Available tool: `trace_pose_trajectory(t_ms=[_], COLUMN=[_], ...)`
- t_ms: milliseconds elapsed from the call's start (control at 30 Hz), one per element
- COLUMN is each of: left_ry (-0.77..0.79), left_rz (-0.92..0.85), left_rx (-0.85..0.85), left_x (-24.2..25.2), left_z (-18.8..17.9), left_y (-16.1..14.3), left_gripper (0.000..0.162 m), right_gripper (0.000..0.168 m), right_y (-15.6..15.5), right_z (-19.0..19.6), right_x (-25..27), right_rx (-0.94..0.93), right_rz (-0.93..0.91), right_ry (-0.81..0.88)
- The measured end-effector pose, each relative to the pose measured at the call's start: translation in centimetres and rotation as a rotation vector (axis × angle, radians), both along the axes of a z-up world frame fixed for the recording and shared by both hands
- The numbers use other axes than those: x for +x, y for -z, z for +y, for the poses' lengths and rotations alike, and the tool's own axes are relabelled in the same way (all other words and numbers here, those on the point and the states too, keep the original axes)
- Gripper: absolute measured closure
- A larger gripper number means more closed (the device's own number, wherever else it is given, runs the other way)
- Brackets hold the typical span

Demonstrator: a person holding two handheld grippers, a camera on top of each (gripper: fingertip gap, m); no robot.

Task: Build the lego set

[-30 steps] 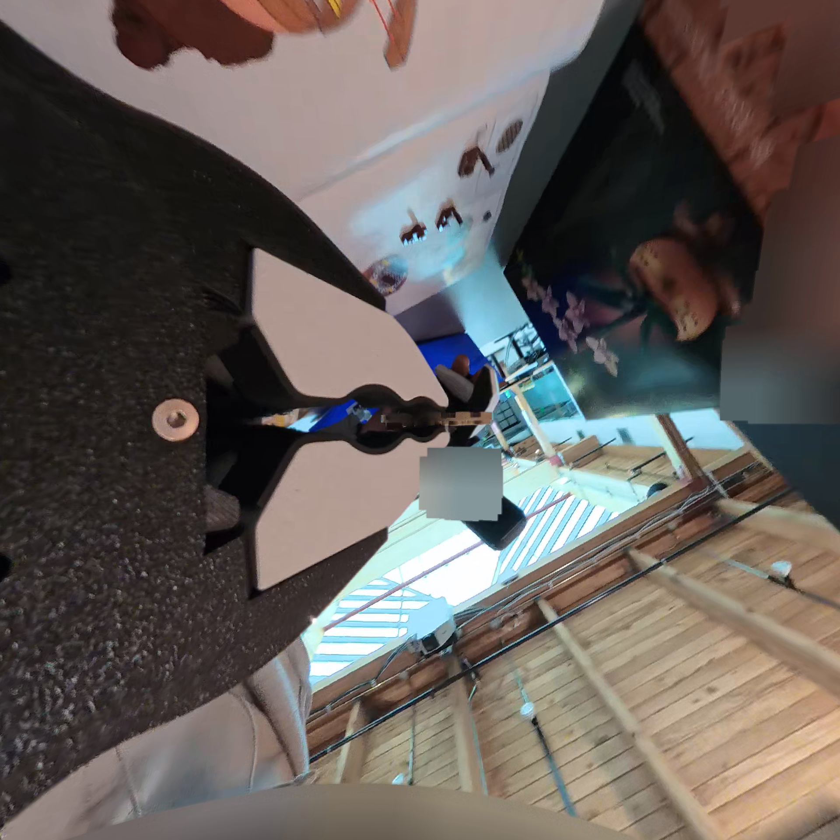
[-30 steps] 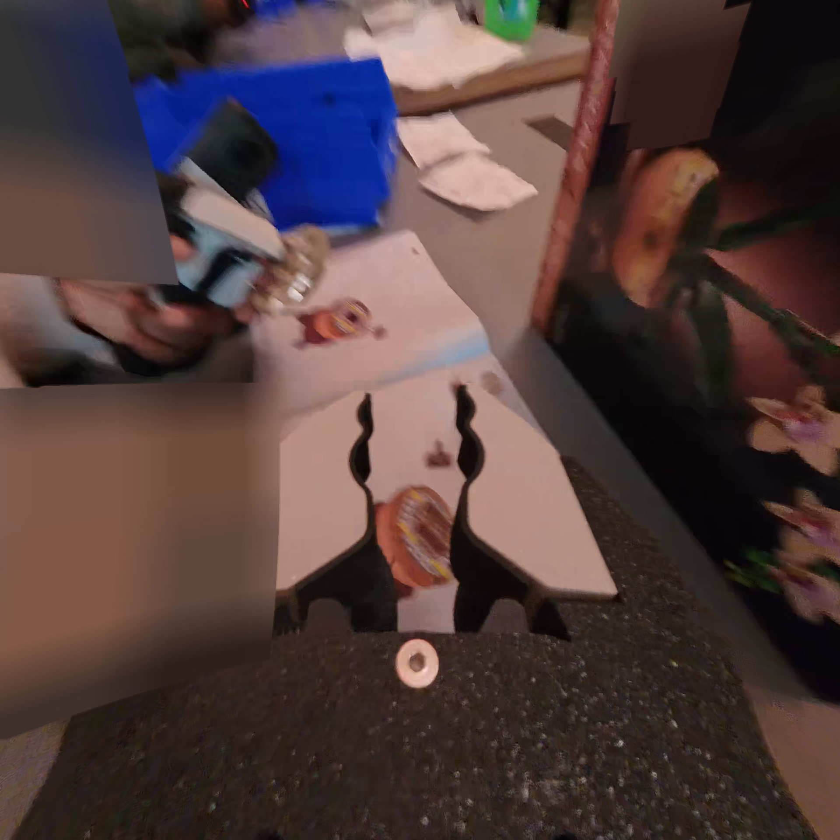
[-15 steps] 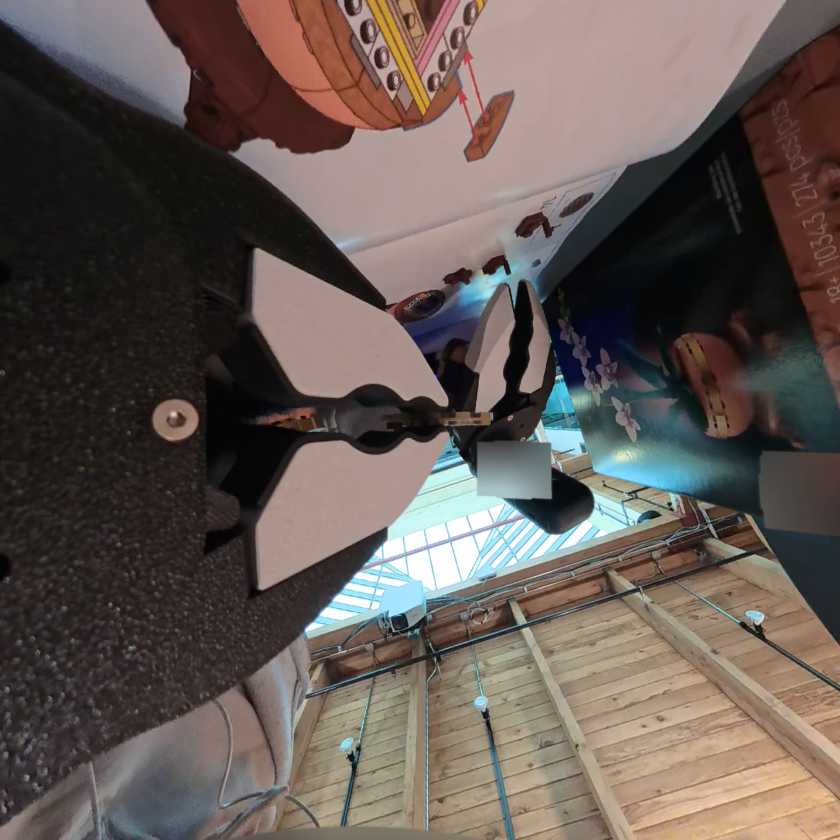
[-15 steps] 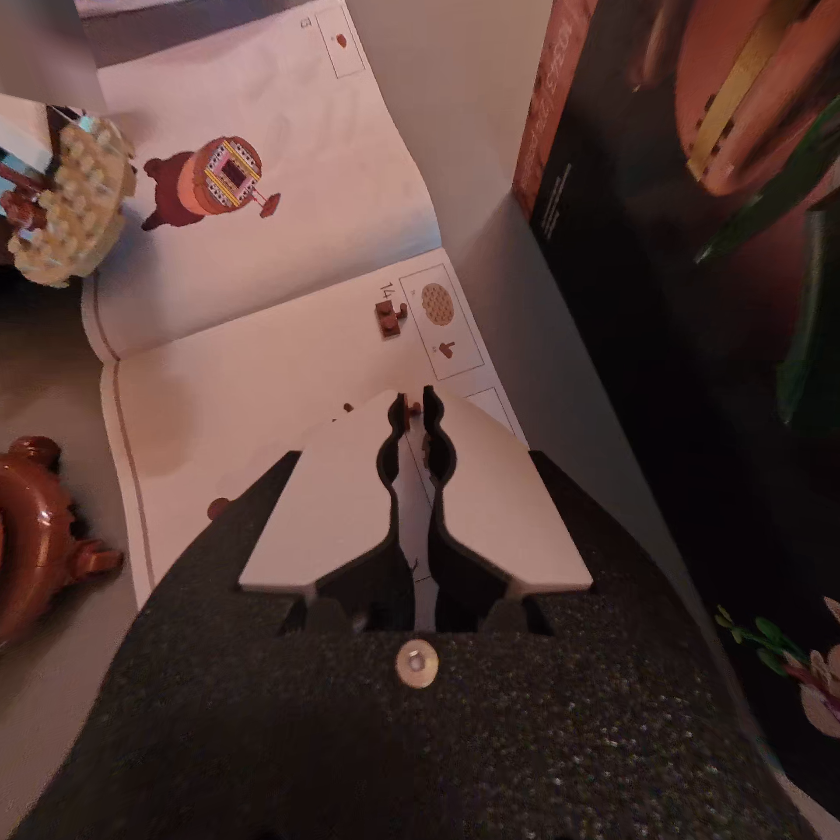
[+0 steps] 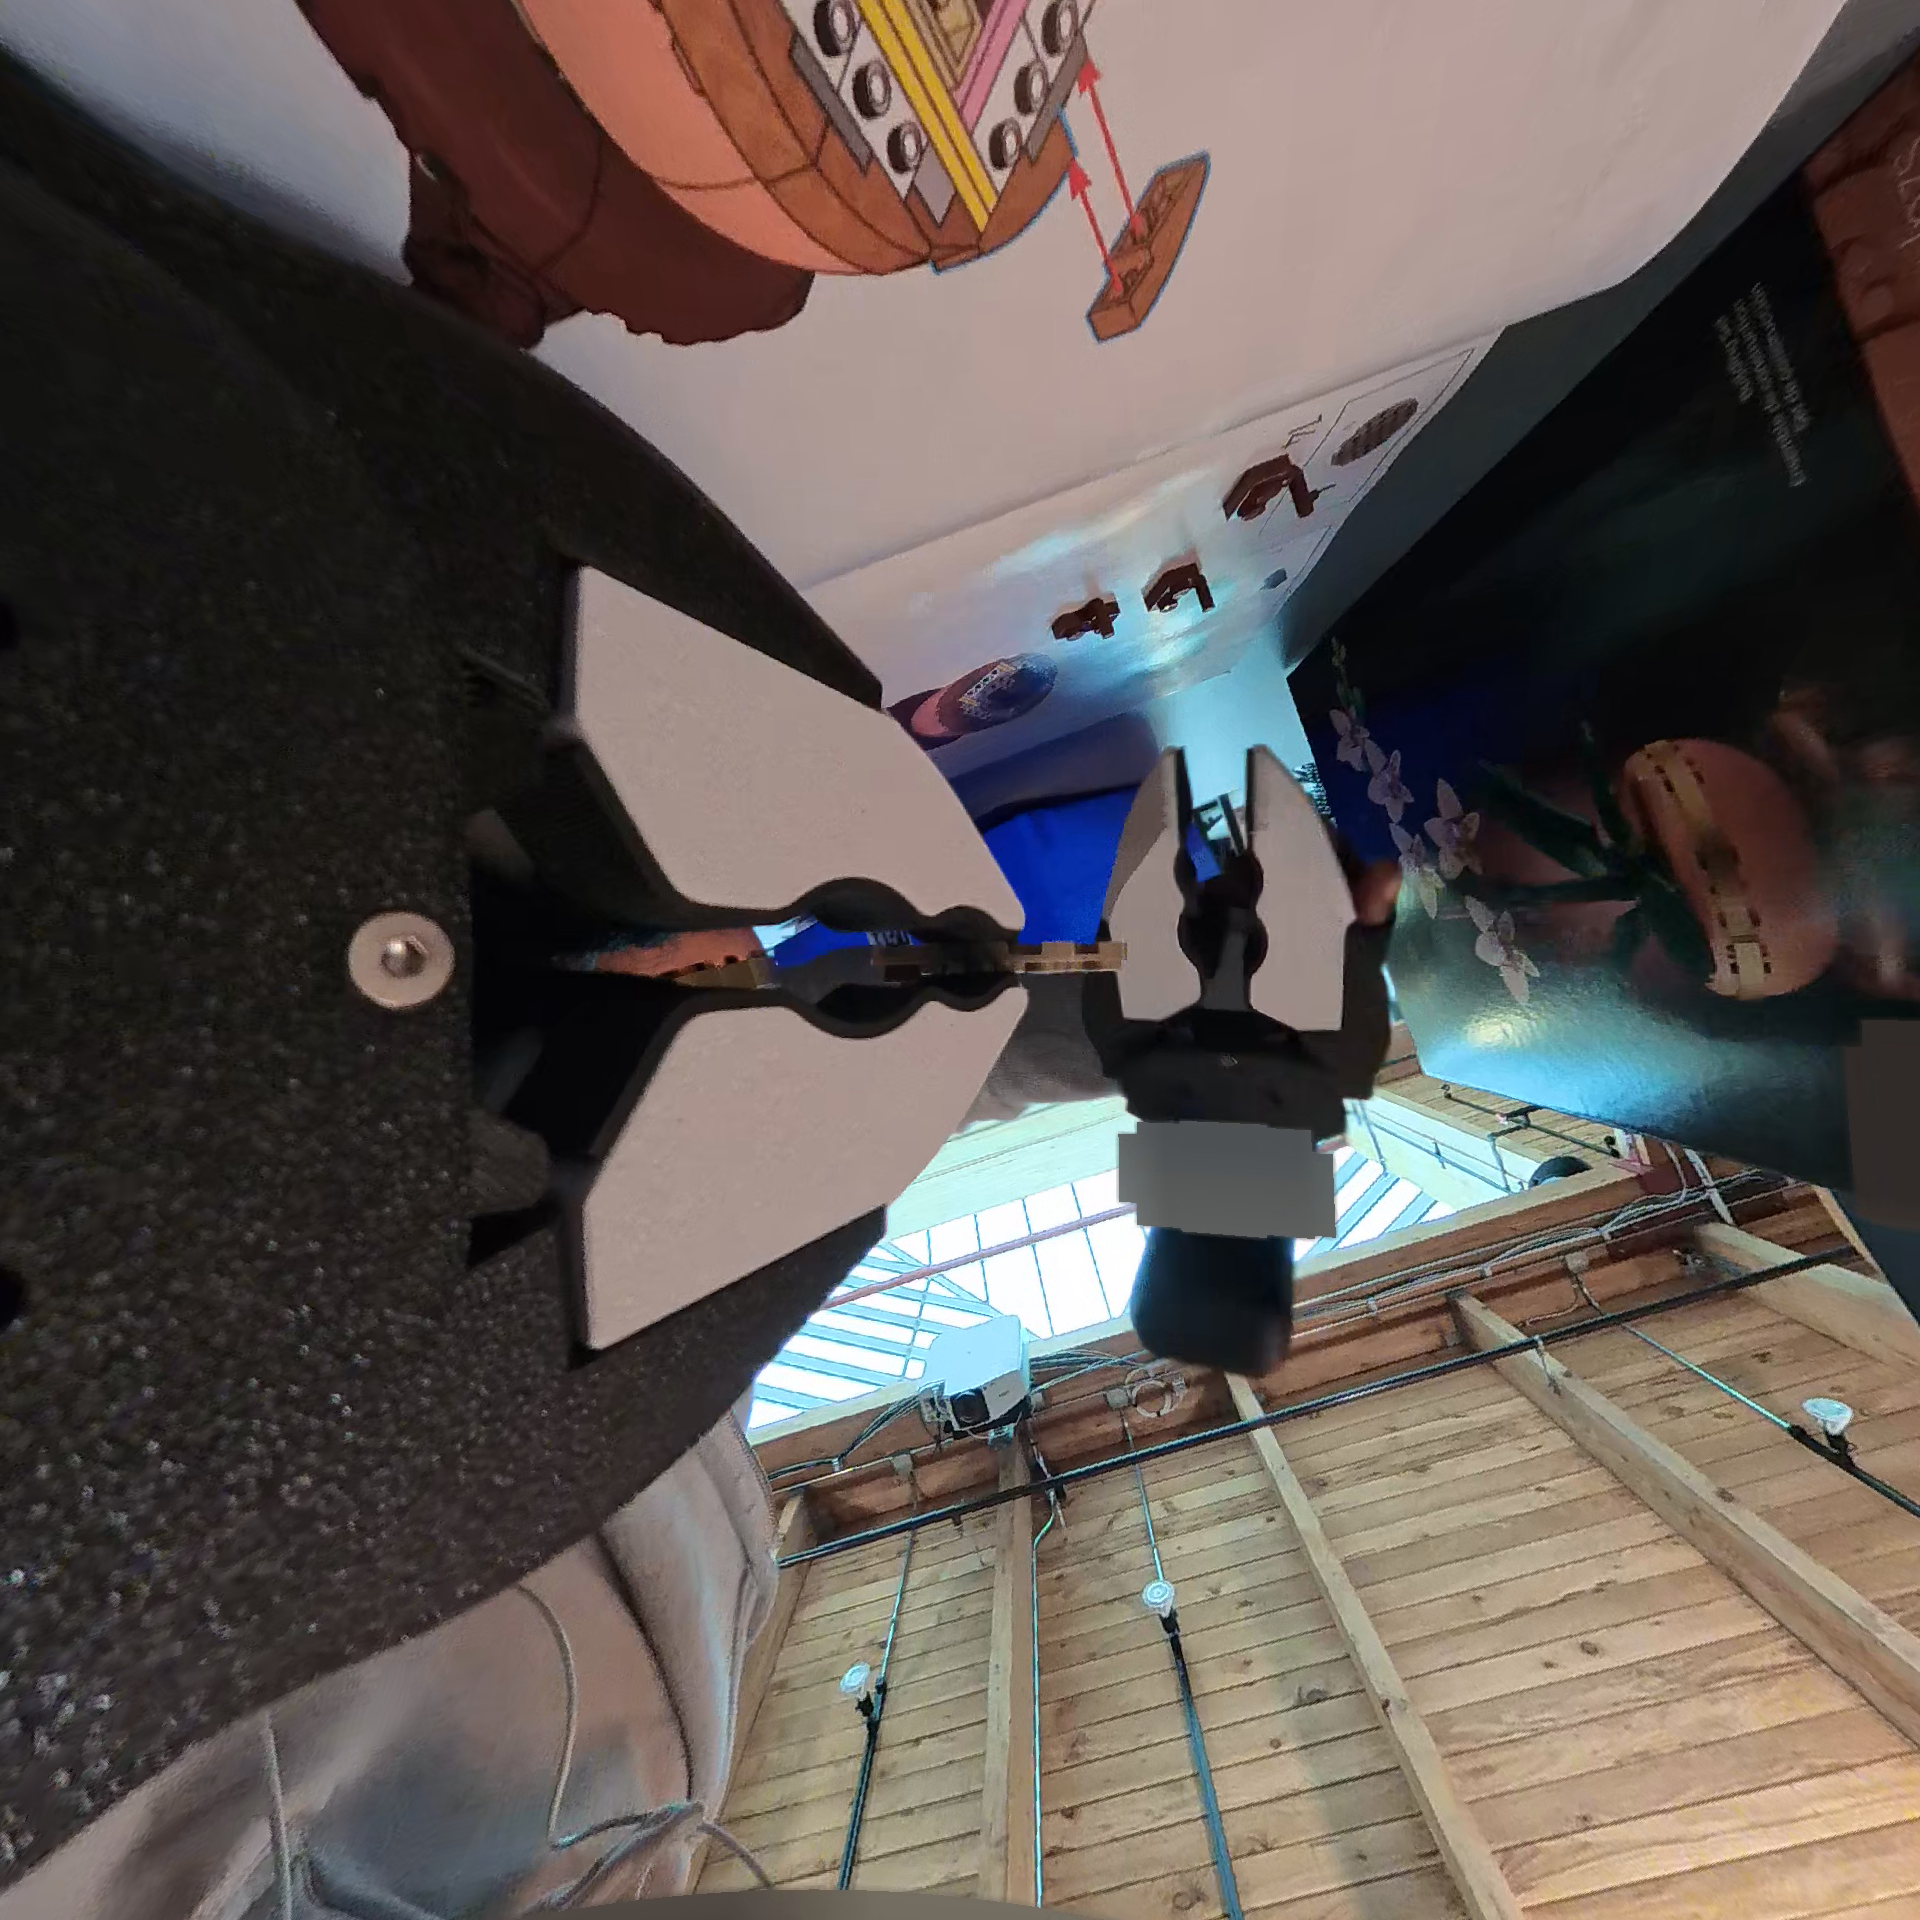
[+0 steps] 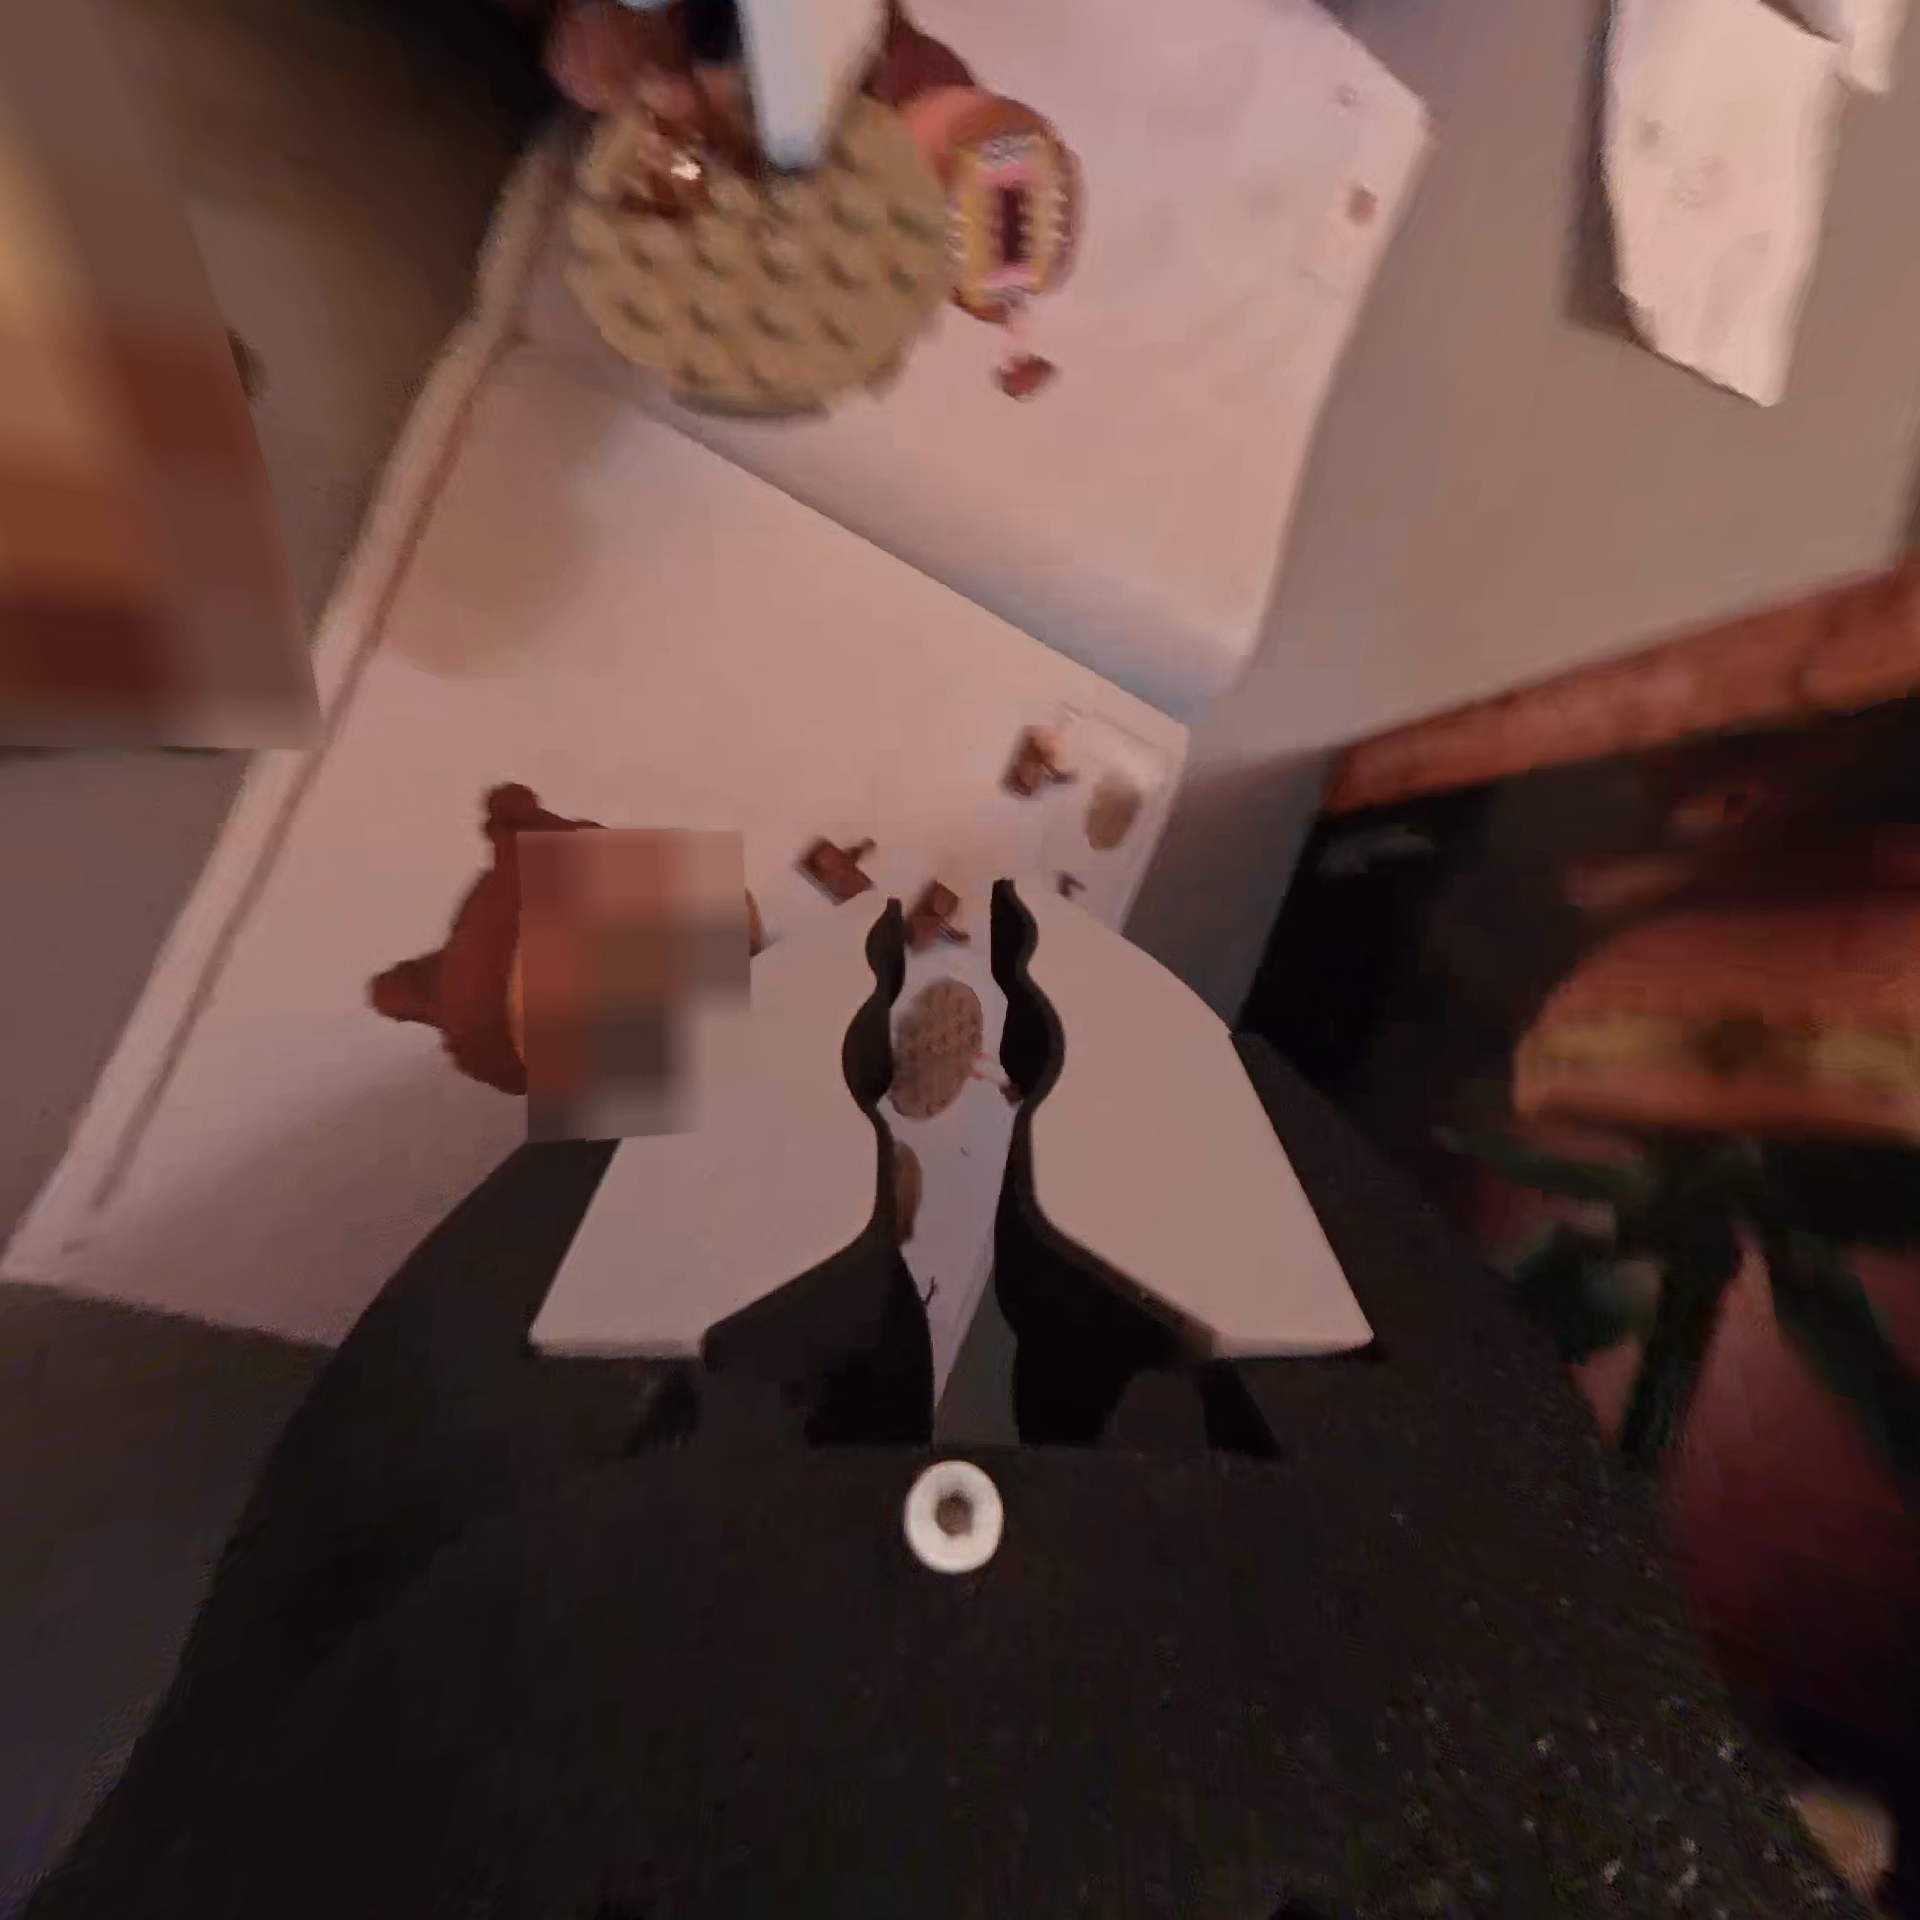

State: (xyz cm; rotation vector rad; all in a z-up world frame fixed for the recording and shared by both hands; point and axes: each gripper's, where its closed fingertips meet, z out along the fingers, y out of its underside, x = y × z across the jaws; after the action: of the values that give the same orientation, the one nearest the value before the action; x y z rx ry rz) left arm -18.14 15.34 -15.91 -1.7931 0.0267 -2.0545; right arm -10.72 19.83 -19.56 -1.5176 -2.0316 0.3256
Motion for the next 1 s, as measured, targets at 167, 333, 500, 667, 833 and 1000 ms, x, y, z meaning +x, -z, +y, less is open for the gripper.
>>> trace_pose_trajectory(t_ms=[167, 333, 500, 667, 833, 1000], left_ry=[-0.025, -0.075, -0.061, -0.043, -0.037, 0.008], left_rz=[-0.01, -0.001, -0.02, -0.023, -0.017, 0.005], left_rx=[-0.009, -0.012, -0.032, -0.037, -0.045, -0.067], left_x=[-0.3, -0.6, -0.6, -0.5, -0.4, -0.3], left_z=[0.3, 0.8, 0.9, 0.7, 0.7, 0.3], left_y=[0.1, 0.2, 0.3, 0.3, 0.4, 0.8], left_gripper=[0.158, 0.159, 0.158, 0.158, 0.158, 0.158], right_gripper=[0.156, 0.156, 0.15, 0.157, 0.166, 0.166], right_y=[2.1, 2.5, 2.7, 3.6, 4.4, 3.4], right_z=[-0.8, -0.1, -1.7, -1.1, -0.9, -3.7], right_x=[-0.6, -0.3, -0.9, -1.0, -0.9, -1.4], right_rx=[-0.128, -0.345, -0.389, -0.342, -0.329, -0.26], right_rz=[-0.188, -0.074, 0.112, 0.122, 0.065, 0.008], right_ry=[-0.004, 0.597, 0.886, 0.943, 0.884, 0.376])
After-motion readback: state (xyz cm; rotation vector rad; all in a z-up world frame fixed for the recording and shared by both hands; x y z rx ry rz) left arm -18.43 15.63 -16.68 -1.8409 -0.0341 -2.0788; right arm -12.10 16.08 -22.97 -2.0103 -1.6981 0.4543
